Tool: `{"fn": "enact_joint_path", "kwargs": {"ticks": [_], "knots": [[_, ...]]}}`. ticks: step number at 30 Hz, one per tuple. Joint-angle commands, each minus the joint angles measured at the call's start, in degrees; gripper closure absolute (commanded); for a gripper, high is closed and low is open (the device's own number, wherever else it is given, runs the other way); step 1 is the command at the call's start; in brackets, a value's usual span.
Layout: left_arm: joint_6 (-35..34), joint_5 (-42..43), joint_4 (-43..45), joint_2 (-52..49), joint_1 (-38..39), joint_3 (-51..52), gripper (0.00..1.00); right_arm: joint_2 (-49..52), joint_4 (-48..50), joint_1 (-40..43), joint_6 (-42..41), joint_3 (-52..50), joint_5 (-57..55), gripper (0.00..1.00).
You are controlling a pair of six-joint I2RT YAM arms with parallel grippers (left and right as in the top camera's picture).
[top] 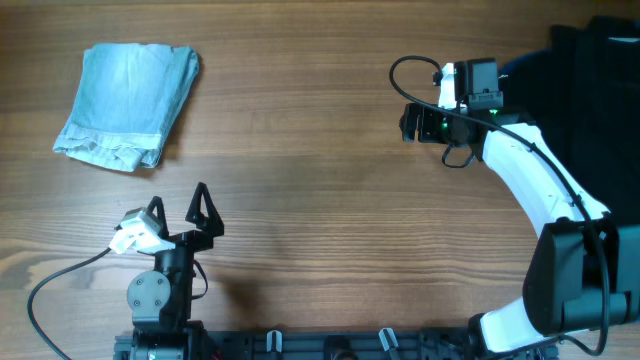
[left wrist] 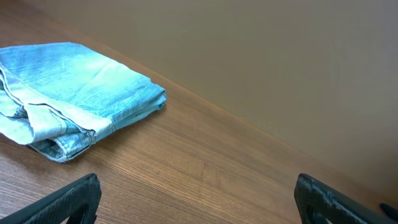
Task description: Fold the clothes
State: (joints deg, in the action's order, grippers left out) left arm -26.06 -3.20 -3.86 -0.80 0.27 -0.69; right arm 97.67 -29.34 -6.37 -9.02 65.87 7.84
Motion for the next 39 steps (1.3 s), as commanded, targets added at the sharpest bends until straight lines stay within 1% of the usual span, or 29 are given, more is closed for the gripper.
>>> {"fn": "enact_joint_path", "kwargs": {"ticks": [1, 2, 4, 5, 7, 9, 12, 13, 16, 18, 21, 24, 27, 31, 36, 39], "knots": [[-0.1, -1.0, 0.2, 0.4, 0.3, 0.3, 0.0, 0.7, 0.1, 0.3, -0.8, 0.9, -0.1, 0.0], [-0.1, -1.0, 0.2, 0.4, 0.3, 0.3, 0.0, -0.4, 0.6, 0.3, -2.1, 0.9, 0.3, 0.0], [-0.1, -1.0, 0.2, 0.4, 0.3, 0.3, 0.0, -6.6, 5.8, -1.9, -1.4, 0.9, 0.5, 0.0], [-0.1, -1.0, 0.2, 0.4, 0.3, 0.3, 0.0, -11.9, 10.7, -3.5, 0.8, 0.9, -0.4, 0.0], [-0.1, -1.0, 0.2, 0.4, 0.3, 0.3, 0.0, -22.3, 17.1, -6.8, 5.5, 0.9, -3.3, 0.0], [-0.1, -1.0, 0.2, 0.4, 0.3, 0.3, 0.0, -32.2, 18.6, -7.6, 7.5, 0.9, -3.8, 0.0], [-0.1, -1.0, 0.2, 0.4, 0.3, 0.3, 0.0, -49.1, 15.3, -7.5, 7.5, 0.9, -3.8, 0.0], [-0.1, -1.0, 0.2, 0.4, 0.3, 0.3, 0.0, -52.7, 13.7, -7.5, 7.5, 0.8, -3.8, 0.0], [-0.1, -1.0, 0.2, 0.4, 0.3, 0.3, 0.0, -62.2, 4.5, -5.9, 7.5, -0.1, -3.9, 0.0], [-0.1, -1.0, 0.2, 0.4, 0.3, 0.3, 0.0, -68.3, 0.3, -2.9, 7.5, -3.7, -3.1, 0.0], [-0.1, -1.0, 0.2, 0.4, 0.3, 0.3, 0.0, -76.5, 1.9, 0.2, 7.3, -14.4, -2.7, 0.0], [-0.1, -1.0, 0.2, 0.4, 0.3, 0.3, 0.0, -82.0, 7.9, 1.6, 7.3, -25.4, -2.5, 0.0], [-0.1, -1.0, 0.2, 0.4, 0.3, 0.3, 0.0, -89.1, 18.8, 2.7, 7.2, -40.0, -2.5, 0.0], [-0.1, -1.0, 0.2, 0.4, 0.3, 0.3, 0.0, -97.5, 26.5, 4.2, 3.8, -52.7, -2.8, 0.0], [-0.1, -1.0, 0.2, 0.4, 0.3, 0.3, 0.0, -97.5, 34.9, 4.3, 0.3, -60.8, -3.2, 0.0], [-0.1, -1.0, 0.2, 0.4, 0.3, 0.3, 0.0, -97.5, 36.1, 4.3, -0.4, -62.9, -3.2, 0.0]]}}
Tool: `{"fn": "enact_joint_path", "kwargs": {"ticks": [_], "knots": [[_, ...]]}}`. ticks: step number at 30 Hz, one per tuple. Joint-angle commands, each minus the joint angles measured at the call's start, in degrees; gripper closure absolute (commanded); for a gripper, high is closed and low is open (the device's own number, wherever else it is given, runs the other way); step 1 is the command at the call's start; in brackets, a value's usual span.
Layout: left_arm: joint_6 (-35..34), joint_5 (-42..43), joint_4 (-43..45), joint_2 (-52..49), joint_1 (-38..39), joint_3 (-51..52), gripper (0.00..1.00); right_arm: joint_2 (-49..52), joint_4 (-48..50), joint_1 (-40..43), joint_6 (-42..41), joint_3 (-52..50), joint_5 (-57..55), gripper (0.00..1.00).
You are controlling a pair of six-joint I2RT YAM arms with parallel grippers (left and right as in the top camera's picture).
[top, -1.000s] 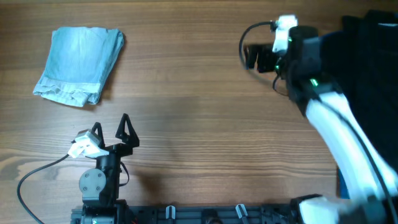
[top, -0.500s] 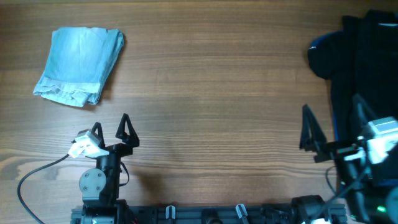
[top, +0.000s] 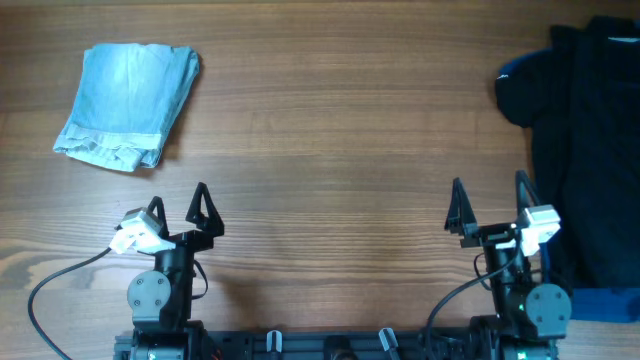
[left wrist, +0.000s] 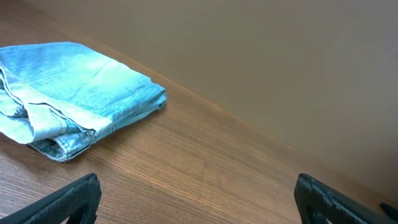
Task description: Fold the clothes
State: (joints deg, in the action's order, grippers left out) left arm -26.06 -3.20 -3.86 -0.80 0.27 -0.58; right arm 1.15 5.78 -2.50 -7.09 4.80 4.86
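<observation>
A folded light-blue denim garment (top: 128,104) lies at the far left of the table, also seen in the left wrist view (left wrist: 71,93) ahead and to the left of the fingers. A dark navy garment (top: 585,150) lies unfolded along the right edge of the table. My left gripper (top: 179,207) rests open near the front edge on the left, nothing between its fingers. My right gripper (top: 487,200) rests open near the front edge on the right, just left of the dark garment.
The wooden table (top: 330,150) runs between the two garments. A bright blue piece of cloth (top: 605,305) shows at the front right corner beside the right arm's base. Cables loop by both arm bases.
My right arm was stretched out at the back right beside the dark garment. It now sits drawn back at its base near the front edge, gripper open. The left arm has not moved.
</observation>
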Motion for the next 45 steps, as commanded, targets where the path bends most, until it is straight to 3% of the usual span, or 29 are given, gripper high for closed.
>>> {"fn": "enact_joint_path", "kwargs": {"ticks": [1, 9, 45], "knots": [[-0.1, -1.0, 0.2, 0.4, 0.3, 0.2, 0.0, -1.0, 1.0, 0.5, -2.3, -2.4, -0.2, 0.0], [-0.1, -1.0, 0.2, 0.4, 0.3, 0.2, 0.0, -0.9, -5.6, 0.4, -3.4, -4.5, 0.2, 0.0], [-0.1, -1.0, 0.2, 0.4, 0.3, 0.2, 0.0, 0.3, -5.6, 0.4, -3.4, -4.5, 0.0, 0.0]]}}
